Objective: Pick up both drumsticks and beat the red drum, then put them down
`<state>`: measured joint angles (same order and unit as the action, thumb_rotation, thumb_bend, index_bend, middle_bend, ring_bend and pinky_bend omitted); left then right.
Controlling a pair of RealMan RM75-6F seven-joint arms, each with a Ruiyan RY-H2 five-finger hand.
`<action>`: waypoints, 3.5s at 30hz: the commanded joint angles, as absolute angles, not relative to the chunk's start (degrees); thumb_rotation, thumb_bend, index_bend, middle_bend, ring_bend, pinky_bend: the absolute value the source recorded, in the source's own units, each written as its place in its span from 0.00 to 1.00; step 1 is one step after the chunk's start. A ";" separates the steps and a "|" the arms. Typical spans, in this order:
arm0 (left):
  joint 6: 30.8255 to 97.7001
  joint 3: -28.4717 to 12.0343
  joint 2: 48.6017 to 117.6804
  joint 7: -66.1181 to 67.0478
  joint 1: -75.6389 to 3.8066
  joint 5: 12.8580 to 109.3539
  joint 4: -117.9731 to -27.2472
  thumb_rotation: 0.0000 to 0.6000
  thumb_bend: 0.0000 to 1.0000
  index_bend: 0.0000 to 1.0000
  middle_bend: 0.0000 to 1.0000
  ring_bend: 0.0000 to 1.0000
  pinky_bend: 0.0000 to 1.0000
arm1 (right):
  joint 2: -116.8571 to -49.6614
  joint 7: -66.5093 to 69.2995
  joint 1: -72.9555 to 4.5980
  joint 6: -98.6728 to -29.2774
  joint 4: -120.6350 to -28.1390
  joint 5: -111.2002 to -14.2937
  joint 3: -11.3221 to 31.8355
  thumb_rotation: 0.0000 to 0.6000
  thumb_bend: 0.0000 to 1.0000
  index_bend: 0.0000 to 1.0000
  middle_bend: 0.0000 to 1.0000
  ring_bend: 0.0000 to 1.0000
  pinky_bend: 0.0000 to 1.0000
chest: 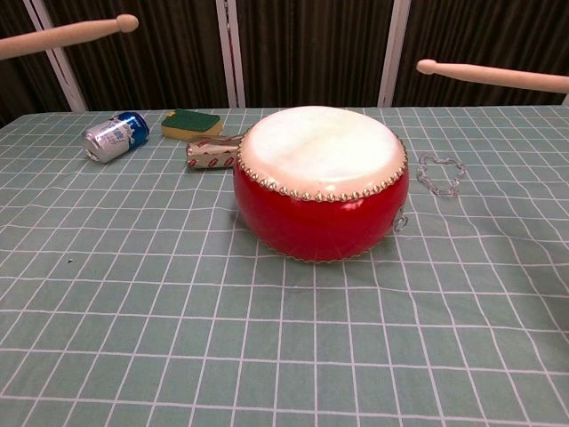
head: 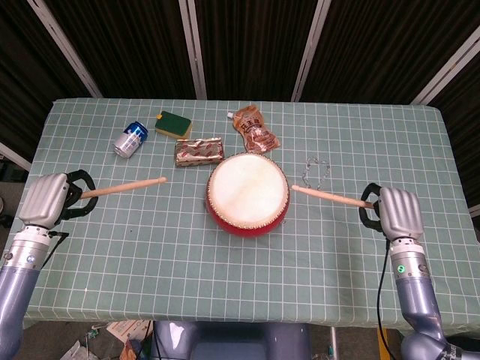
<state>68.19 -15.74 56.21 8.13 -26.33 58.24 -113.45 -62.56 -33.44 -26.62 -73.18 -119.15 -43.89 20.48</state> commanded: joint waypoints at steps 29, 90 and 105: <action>61.95 -19.01 54.10 2.37 -30.35 51.67 -110.46 1.00 0.53 0.79 1.00 1.00 1.00 | -76.79 -45.78 -46.59 -76.71 -110.86 -22.58 26.65 1.00 0.64 0.89 1.00 1.00 1.00; 60.92 -19.65 65.05 20.13 -44.14 44.50 -103.85 1.00 0.53 0.79 1.00 1.00 1.00 | -65.38 -37.95 -40.88 -79.45 -109.83 -31.35 21.38 1.00 0.66 0.94 1.00 1.00 1.00; 58.43 -22.61 80.33 30.43 -59.17 35.63 -91.46 1.00 0.53 0.79 1.00 1.00 1.00 | -62.11 -30.39 -37.87 -72.17 -102.77 -30.48 21.29 1.00 0.66 0.94 1.00 1.00 1.00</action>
<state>58.78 -22.12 78.57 29.62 -57.64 36.56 -93.14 -62.32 -30.81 -38.13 -72.59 -103.21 -30.57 21.32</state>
